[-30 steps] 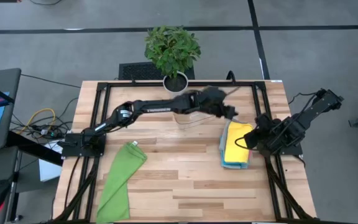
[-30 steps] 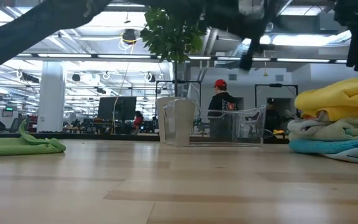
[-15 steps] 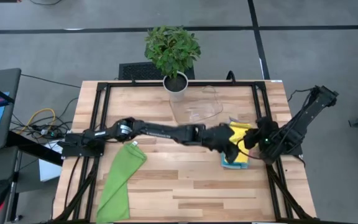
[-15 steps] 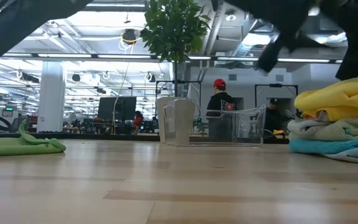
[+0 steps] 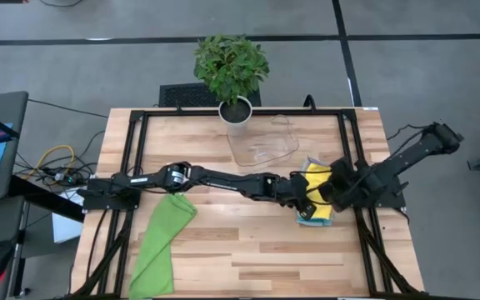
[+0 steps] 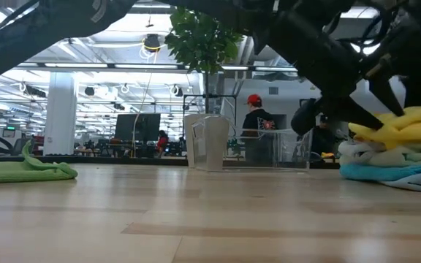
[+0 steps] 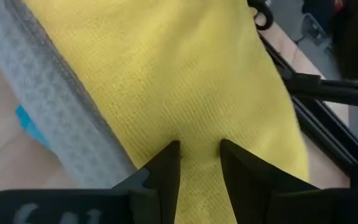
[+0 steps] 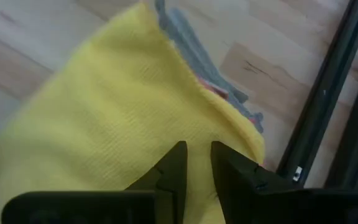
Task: Fold microfiber towels
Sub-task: Stack the yellow microfiber cloth on top of the pink microfiber cloth
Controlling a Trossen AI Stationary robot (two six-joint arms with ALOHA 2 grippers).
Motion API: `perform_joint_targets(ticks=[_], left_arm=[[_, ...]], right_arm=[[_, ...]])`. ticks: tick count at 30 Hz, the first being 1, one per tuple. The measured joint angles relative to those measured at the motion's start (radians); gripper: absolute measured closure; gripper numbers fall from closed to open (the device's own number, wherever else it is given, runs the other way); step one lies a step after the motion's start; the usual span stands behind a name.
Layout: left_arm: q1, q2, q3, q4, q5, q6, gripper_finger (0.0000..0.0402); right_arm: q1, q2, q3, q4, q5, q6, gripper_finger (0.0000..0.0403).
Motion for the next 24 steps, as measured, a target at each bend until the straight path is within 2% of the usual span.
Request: perform_joint_targets(ticks=[7, 14, 20, 24], left_arm=[[0.012, 0.006, 0.008, 0.006, -0.008, -0.006, 0.0294], [0.012, 0.007, -0.007, -0.019, -0.003, -0.036, 0.0294], [0.037, 0.002, 0.02, -0.096, 0.12, -0.029, 0.0294], [0.041, -0.018, 0.02, -0.238, 0.129, 0.011, 0.0294]], right_arm=[[-0.129, 0.103, -0.092, 0.16, -0.023, -0.16, 0.0305], [-0.165, 0.124, -0.135, 0.221, -0.037, -0.234, 0.0305], [-0.166, 0.13, -0.134, 0.221, -0.065, -0.289, 0.0305], [-0.166, 0.161, -0.136, 0.235, -0.073, -0.299, 0.0305]])
